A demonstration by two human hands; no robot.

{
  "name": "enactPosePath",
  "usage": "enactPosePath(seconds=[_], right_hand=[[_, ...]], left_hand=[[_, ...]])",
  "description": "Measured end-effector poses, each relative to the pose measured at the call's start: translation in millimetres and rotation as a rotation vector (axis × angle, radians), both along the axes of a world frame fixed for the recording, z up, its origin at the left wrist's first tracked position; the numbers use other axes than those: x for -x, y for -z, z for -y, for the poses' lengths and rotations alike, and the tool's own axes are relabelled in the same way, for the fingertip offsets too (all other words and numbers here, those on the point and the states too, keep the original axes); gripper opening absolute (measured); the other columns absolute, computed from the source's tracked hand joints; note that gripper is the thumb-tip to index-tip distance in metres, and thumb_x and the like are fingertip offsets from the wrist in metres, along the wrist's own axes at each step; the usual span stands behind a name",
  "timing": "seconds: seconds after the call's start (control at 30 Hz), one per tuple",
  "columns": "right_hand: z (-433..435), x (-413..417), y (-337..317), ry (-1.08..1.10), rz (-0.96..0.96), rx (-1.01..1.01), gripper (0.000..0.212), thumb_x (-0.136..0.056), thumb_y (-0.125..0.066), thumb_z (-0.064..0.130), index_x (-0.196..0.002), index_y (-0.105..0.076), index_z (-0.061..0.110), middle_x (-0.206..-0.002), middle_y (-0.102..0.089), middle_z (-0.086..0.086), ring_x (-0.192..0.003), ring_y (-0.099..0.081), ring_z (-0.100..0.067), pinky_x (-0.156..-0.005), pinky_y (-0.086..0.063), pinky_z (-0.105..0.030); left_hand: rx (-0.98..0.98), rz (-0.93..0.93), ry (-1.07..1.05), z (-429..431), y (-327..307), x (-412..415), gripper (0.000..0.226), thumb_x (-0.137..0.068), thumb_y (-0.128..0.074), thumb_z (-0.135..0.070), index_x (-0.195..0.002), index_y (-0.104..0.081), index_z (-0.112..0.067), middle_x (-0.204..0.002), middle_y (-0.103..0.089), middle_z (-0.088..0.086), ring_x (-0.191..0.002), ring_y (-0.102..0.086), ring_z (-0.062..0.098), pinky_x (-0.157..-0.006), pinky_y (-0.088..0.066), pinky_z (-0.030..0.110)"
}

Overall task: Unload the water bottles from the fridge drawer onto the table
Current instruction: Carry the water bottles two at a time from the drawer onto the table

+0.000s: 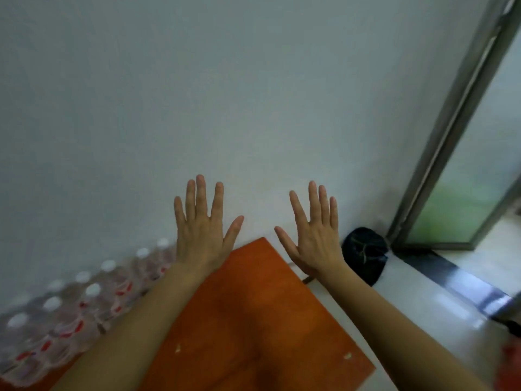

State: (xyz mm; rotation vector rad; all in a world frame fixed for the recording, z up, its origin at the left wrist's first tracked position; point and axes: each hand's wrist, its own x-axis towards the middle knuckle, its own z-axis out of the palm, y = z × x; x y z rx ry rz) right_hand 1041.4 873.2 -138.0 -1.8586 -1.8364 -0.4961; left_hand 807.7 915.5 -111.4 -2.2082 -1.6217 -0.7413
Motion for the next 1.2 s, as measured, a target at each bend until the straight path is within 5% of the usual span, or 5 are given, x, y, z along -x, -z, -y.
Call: enactPosePath(seconds=[0.27, 0.37, 0.7, 0.93, 1.2], right_hand=[[196, -199, 4, 0.594, 0.041, 0.049, 0.085, -0.094, -0.029, 0.071, -0.159, -0.007, 0.021, -0.164, 0.013, -0.017, -0.152, 0.012, -0.035, -0.122, -0.002, -0.056], [283, -238, 11, 0.812, 0.037, 0.047, 0.086, -0.093, -0.037, 0.068, -0.159, -0.013, 0.018, -0.165, 0.004, -0.020, -0.152, 0.006, -0.036, -0.122, -0.005, -0.056], [543, -217, 61, 1.397, -0.021, 0.102, 0.089, -0.091, -0.040, 0.067, -0.159, -0.011, 0.017, -0.164, 0.003, -0.022, -0.152, 0.002, -0.039, -0.120, -0.007, -0.060], [667, -244, 74, 1.583, -0.091, 0.051, 0.089, -0.091, -0.037, 0.068, -0.159, -0.009, 0.016, -0.164, 0.002, -0.023, -0.152, 0.001, -0.039, -0.120, -0.007, -0.059], [783, -354, 81, 1.591, -0.238, 0.108, 0.089, -0.093, -0.027, 0.071, -0.158, 0.007, 0.021, -0.163, 0.016, -0.019, -0.151, 0.014, -0.035, -0.122, -0.002, -0.056]], left_hand=[[0.080, -0.006, 0.592, 61, 8, -242, 0.081, -0.095, -0.007, -0.069, -0.158, 0.005, -0.020, -0.165, 0.013, 0.016, -0.152, 0.013, 0.033, -0.120, -0.003, 0.061], [0.122, -0.020, 0.812, 104, 20, -318, 0.081, -0.096, -0.017, -0.066, -0.159, -0.009, -0.017, -0.165, 0.001, 0.019, -0.152, 0.000, 0.037, -0.119, -0.009, 0.063], [0.262, -0.172, 1.358, 316, 76, -442, 0.080, -0.096, -0.023, -0.064, -0.159, -0.011, -0.016, -0.165, -0.005, 0.018, -0.152, -0.005, 0.036, -0.119, -0.014, 0.062], [0.192, -0.229, 1.550, 447, 76, -501, 0.079, -0.095, -0.018, -0.067, -0.159, -0.002, -0.022, -0.166, 0.008, 0.012, -0.153, 0.011, 0.030, -0.122, -0.001, 0.056], [0.180, -0.318, 1.512, 557, 80, -611, 0.079, -0.097, -0.019, -0.068, -0.157, 0.014, -0.027, -0.162, 0.029, 0.008, -0.148, 0.028, 0.026, -0.120, 0.009, 0.052]])
